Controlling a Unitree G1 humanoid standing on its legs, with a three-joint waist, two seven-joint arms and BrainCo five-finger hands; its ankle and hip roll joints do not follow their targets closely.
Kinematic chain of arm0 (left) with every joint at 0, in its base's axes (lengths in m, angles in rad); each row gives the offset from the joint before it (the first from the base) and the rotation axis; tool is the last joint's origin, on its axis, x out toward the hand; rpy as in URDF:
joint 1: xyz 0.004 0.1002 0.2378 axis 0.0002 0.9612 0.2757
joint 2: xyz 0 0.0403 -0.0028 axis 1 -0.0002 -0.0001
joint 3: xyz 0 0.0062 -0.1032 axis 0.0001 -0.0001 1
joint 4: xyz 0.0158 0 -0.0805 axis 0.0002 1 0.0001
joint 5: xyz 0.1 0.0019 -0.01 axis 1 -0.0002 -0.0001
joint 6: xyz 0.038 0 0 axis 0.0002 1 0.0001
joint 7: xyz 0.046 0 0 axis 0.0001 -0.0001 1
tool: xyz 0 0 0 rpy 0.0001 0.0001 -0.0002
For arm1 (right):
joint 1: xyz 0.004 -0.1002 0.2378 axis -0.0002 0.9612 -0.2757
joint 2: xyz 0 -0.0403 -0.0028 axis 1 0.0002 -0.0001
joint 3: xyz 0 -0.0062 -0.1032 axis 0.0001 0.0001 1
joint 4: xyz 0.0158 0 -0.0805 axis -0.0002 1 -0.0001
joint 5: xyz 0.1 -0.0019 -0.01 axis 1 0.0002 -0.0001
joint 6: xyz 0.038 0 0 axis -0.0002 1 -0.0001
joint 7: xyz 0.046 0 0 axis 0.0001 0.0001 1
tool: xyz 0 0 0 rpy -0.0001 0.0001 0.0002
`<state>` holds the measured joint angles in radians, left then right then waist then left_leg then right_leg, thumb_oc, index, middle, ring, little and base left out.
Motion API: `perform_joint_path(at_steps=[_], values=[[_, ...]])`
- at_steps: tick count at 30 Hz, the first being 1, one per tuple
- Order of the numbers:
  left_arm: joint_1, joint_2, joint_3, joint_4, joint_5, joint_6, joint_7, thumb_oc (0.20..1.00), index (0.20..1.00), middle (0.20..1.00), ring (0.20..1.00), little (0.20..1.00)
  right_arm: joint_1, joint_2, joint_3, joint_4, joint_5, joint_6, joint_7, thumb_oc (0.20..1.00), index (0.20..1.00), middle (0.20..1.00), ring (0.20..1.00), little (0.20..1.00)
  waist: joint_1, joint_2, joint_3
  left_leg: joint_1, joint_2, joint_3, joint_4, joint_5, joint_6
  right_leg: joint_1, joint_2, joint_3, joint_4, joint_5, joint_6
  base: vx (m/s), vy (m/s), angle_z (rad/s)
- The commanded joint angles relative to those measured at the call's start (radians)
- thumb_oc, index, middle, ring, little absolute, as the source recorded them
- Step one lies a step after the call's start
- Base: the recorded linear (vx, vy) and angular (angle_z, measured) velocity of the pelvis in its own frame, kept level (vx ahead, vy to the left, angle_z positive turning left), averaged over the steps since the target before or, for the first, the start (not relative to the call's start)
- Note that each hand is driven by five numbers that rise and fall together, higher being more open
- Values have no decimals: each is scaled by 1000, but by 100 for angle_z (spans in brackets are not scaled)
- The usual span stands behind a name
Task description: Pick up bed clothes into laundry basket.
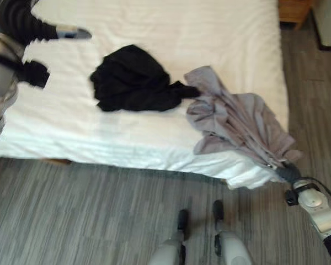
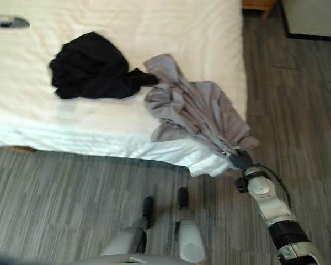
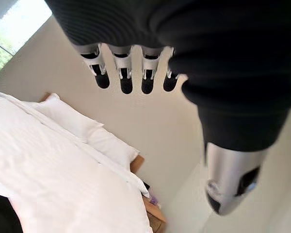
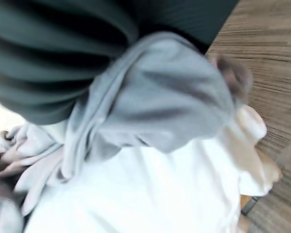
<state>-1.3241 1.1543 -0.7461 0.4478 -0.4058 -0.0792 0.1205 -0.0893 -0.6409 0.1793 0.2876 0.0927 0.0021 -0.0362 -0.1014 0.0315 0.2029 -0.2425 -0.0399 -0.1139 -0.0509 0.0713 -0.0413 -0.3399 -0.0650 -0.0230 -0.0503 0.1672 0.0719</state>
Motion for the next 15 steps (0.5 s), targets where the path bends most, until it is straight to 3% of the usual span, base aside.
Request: perform_joint_path(at_steps=[1,3,7,15], values=[[59,-51,127,183,148,44,92,1000,1000,1000,1000,1000,-69,-34,-101,-11,52,-28,-28,200,200,200,200,200,33,-66,92,28,31,-67,-12,-29,13,74,-44,0,-24,-58,91,-28,10,-47],[-111,-151,88,493,204,103,175,1000,1000,1000,1000,1000,-41,-5,-108,-51,71,-30,-63,200,200,200,200,200,-7,-97,108,17,43,-50,-5,-28,12,56,-35,17,-25,-48,93,-10,4,-40],[-227,-208,87,706,269,154,220,1000,1000,1000,1000,1000,30,20,-144,-126,108,-57,-97,200,200,200,200,200,-35,-134,124,4,54,-39,-12,-21,8,34,-27,25,-26,-43,95,18,-8,-30],[-191,-121,101,714,370,183,240,1000,1000,1000,1000,1000,66,8,-124,-211,110,-92,-99,200,200,200,200,200,-16,-147,169,-25,50,-54,-13,-18,7,18,-32,3,-24,-39,98,10,-14,11]])
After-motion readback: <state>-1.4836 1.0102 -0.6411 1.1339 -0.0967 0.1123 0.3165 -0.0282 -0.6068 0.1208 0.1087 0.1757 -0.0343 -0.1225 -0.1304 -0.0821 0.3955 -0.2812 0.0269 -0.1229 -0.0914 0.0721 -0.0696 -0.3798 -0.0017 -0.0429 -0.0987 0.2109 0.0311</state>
